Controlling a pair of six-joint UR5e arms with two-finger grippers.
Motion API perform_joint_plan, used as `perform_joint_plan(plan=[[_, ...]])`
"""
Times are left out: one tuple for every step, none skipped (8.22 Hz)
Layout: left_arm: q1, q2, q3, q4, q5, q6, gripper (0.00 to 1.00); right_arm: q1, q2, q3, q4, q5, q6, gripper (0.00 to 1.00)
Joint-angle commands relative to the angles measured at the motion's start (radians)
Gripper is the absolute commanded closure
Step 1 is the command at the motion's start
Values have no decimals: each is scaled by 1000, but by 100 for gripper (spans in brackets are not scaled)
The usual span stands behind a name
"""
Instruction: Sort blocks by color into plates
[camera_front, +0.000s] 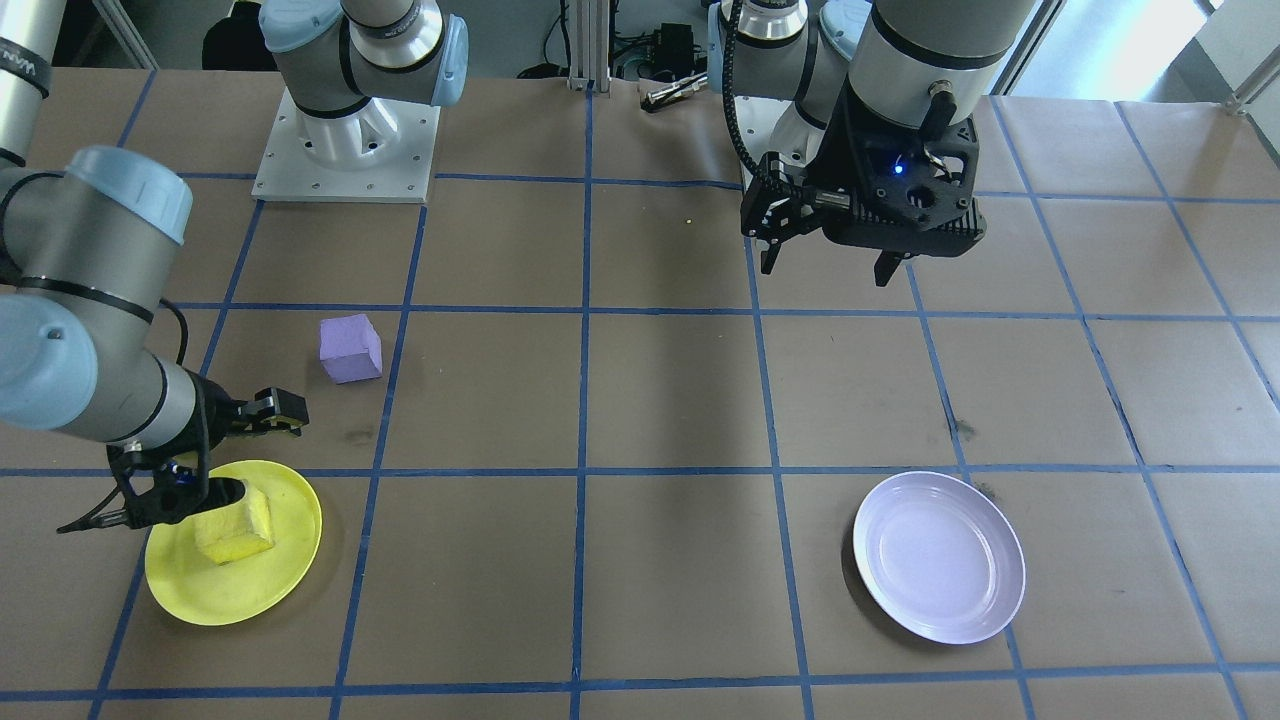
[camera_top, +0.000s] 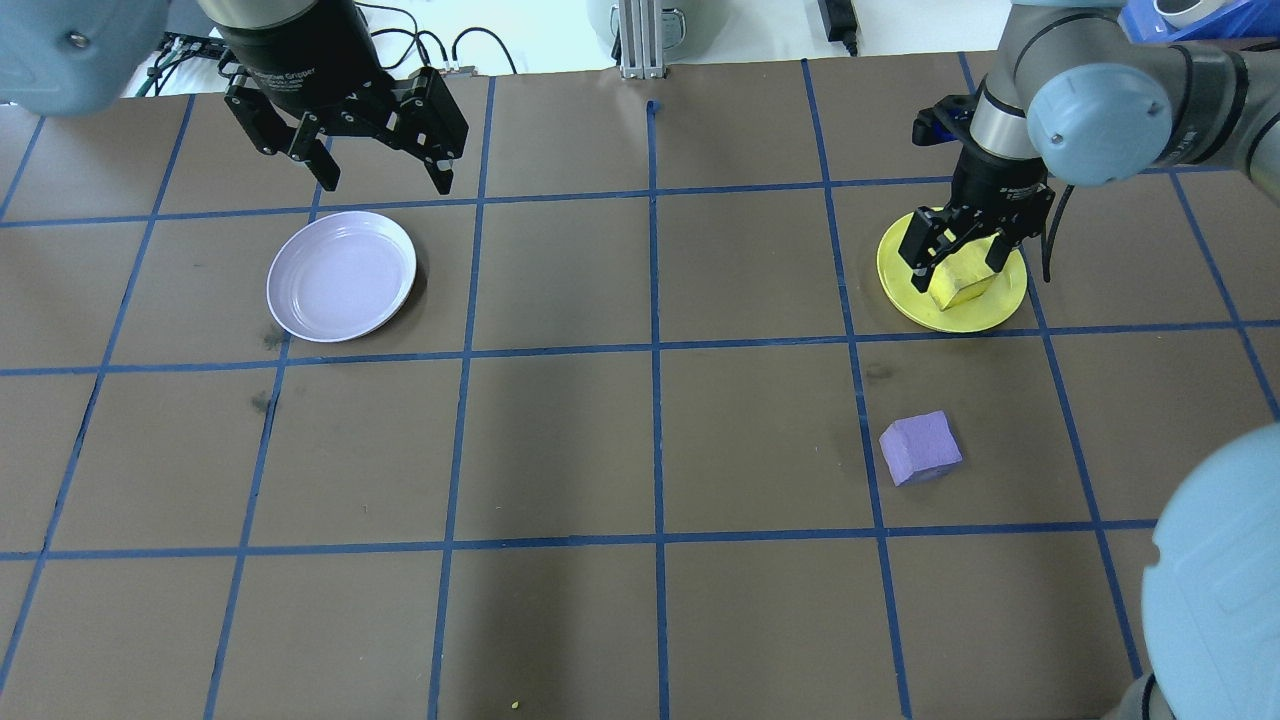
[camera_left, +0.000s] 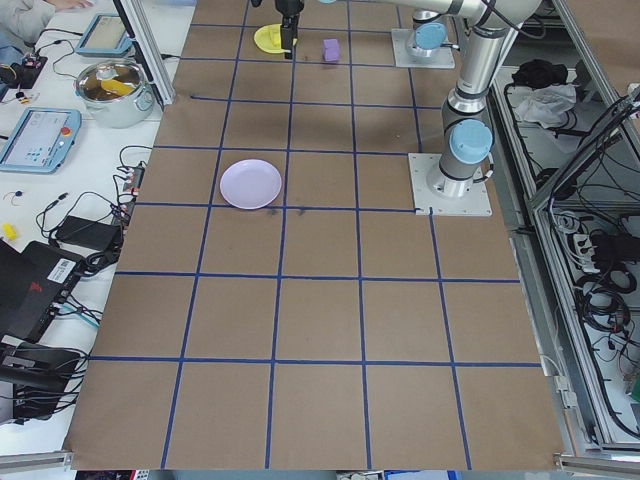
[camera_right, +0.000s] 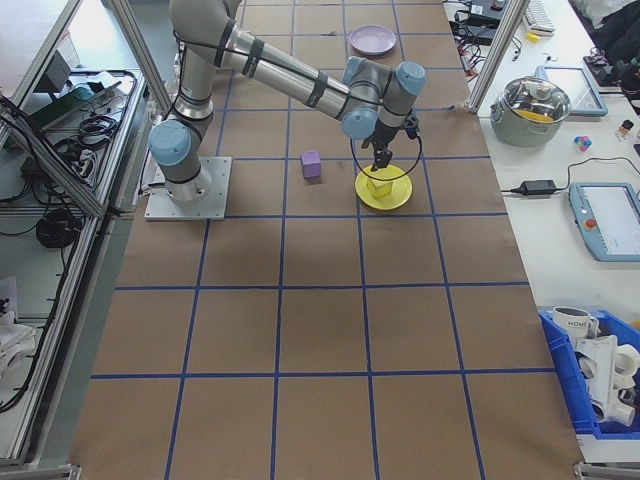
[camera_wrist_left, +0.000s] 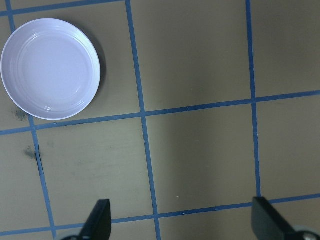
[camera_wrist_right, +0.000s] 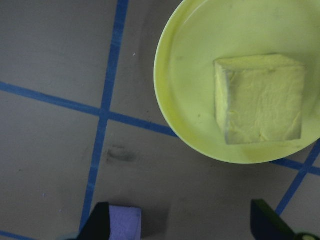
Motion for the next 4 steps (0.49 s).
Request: perform_joint_plan(plan=[[0, 0, -1, 0, 0, 0, 0, 43, -100, 128, 99, 8, -1, 0], [0, -2, -1, 0, 0, 0, 0, 43, -116, 190, 96, 6, -5, 0], [0, 1, -1, 0, 0, 0, 0, 43, -117, 227, 88, -4, -5, 0], [0, 3, -1, 0, 0, 0, 0, 43, -117, 247, 93, -11, -5, 0]])
